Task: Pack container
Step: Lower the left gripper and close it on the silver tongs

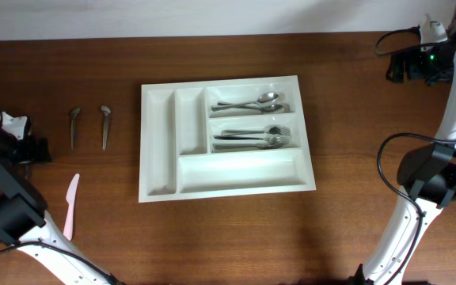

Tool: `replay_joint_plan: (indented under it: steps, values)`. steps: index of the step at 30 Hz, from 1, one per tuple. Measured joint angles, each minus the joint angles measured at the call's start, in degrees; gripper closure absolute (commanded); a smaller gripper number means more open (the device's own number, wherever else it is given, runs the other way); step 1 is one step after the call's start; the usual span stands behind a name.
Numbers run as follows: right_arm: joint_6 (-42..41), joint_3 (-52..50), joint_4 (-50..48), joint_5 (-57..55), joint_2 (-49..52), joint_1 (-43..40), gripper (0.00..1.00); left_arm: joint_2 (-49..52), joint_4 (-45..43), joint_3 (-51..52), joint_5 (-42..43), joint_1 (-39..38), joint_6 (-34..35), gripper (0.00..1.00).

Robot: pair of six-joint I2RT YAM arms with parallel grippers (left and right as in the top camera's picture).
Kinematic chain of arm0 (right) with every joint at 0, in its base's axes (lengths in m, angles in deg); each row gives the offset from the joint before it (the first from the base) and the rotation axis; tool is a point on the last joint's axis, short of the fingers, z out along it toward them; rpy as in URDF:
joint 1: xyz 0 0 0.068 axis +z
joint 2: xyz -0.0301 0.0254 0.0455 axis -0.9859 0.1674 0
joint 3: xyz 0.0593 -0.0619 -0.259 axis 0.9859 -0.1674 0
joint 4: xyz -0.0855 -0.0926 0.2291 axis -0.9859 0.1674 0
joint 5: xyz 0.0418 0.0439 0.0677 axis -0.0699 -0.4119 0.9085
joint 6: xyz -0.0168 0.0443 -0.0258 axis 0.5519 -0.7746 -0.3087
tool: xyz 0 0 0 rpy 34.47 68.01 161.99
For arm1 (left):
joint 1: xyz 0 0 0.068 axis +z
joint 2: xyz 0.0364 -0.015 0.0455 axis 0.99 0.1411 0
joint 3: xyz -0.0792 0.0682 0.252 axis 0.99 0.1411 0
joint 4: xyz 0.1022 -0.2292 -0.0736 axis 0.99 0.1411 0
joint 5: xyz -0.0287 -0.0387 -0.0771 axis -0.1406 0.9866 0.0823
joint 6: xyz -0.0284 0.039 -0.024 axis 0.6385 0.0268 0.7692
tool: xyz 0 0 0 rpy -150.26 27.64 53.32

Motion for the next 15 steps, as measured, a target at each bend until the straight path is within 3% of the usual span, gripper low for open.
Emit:
replay_joint_plan:
  steps: [4,6,9,15]
  values:
    - [0.0,0.0,0.0,0.0,0.0,0.0,0.01,0.1,0.0,0.0,0.7,0.0,0.5,0.32]
    - [0.0,0.0,0.0,0.0,0.0,0.0,0.01,0.1,0.0,0.0,0.9,0.0,0.5,0.39]
    - [0.0,0.0,0.0,0.0,0.0,0.0,0.01,0.1,-0.3,0.0,1.1,0.0,0.5,0.42]
    - [0.0,0.0,0.0,0.0,0.0,0.0,0.01,0.1,-1.7,0.0,1.1,0.0,0.6,0.70]
